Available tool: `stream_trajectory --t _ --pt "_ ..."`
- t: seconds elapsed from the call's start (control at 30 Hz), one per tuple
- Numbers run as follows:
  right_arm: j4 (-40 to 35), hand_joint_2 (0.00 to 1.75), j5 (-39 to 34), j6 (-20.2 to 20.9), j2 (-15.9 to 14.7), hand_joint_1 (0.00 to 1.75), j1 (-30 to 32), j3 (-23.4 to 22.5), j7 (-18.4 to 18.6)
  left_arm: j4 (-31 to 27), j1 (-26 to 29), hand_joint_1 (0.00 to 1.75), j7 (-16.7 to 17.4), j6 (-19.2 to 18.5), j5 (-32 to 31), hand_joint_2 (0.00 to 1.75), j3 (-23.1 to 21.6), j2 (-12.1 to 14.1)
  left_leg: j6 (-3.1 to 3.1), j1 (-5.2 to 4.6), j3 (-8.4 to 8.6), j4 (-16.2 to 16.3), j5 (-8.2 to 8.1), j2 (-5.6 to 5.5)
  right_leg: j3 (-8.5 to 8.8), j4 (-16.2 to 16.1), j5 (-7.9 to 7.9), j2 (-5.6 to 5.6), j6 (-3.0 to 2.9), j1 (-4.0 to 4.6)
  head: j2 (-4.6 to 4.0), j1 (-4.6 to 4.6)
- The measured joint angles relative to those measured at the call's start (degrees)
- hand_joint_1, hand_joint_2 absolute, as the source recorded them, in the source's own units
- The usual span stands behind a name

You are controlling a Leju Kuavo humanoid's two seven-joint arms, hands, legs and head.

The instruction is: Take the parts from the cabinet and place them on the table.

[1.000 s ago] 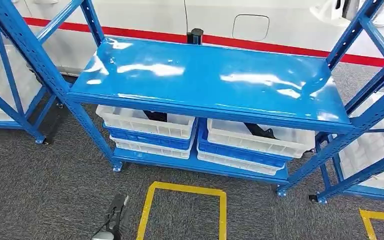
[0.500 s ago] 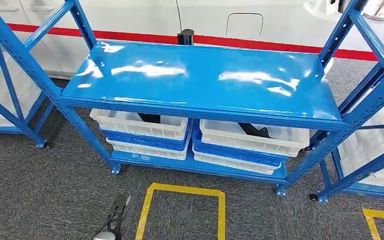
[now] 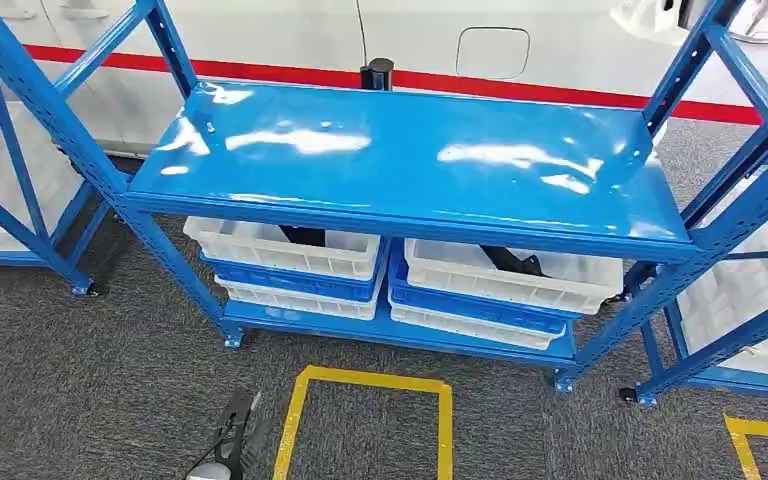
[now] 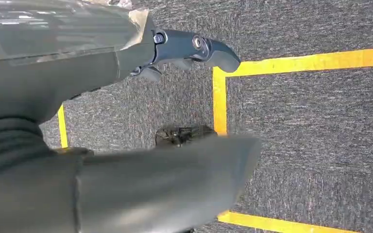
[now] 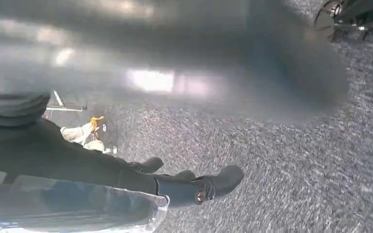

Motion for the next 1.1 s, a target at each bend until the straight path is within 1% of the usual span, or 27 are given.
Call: stream_trajectory --t 0.07,0.13,0.17,0.47,0.87,0.93,1.1 --pt "0.00 1.75 -0.52 0.92 0.00 0.00 0.12 0.04 0.33 0.00 0.26 0.00 0.15 -0.70 -0.11 1.75 -0.29 0.26 0.02 -0.01 -0.02 0.00 -0.01 -0.02 0.04 0.00 0.00 -0.02 0.01 -0.01 0.00 0.00" --pt "-0.24 1.75 -2.59 1.66 0.04 0.00 0.63 1.02 0.37 -0.02 1.72 0.00 -0.02 -1.35 -0.09 1.75 -0.35 0.70 0.13 -0.02 0.04 0.00 -0.09 0.00 0.08 0.00 -0.01 -0.01 0.01 -0.02 0.00 0.00" --pt "-0.46 0.00 -4.09 2.12 0.07 0.00 0.97 1.55 0.35 -0.02 2.79 0.00 -0.09 -1.82 0.04 0.00 -0.35 0.94 0.14 -0.03 0.05 0.00 -0.09 0.01 0.05 0.00 -0.01 0.00 0.02 -0.01 0.00 0.00" --pt "-3.47 0.00 -18.18 5.20 0.39 0.00 4.48 6.77 -1.07 -0.63 11.65 0.00 -2.92 -5.36 1.40 0.00 -0.09 3.04 0.08 -0.02 0.00 -0.01 -0.25 -0.01 0.01 -0.01 -0.09 -0.01 -0.02 0.00 0.00 0.00" --pt "-8.57 0.00 -37.65 9.57 1.18 0.00 9.09 14.14 -3.23 -2.71 22.61 0.00 -6.90 -10.36 3.78 0.00 1.90 5.75 0.07 -0.02 0.03 -0.02 -0.33 0.00 -0.03 -0.03 -0.13 -0.01 -0.05 0.00 0.00 0.00" --pt "-9.11 0.00 -39.74 9.88 1.29 0.00 9.49 14.75 -3.54 -3.04 23.64 0.00 -7.34 -10.91 4.15 0.00 2.12 6.03 0.07 -0.02 0.01 -0.02 -0.34 0.00 -0.08 -0.04 -0.14 -0.01 -0.05 0.00 0.00 0.00" --pt "-9.75 0.00 -40.39 10.25 1.40 0.00 9.81 15.63 -3.58 -3.30 24.44 0.00 -7.39 -11.08 4.20 0.00 2.53 6.38 0.09 -0.02 0.19 -0.02 -0.47 -0.01 -0.21 -0.04 -0.34 -0.01 -0.08 0.00 0.00 0.02"
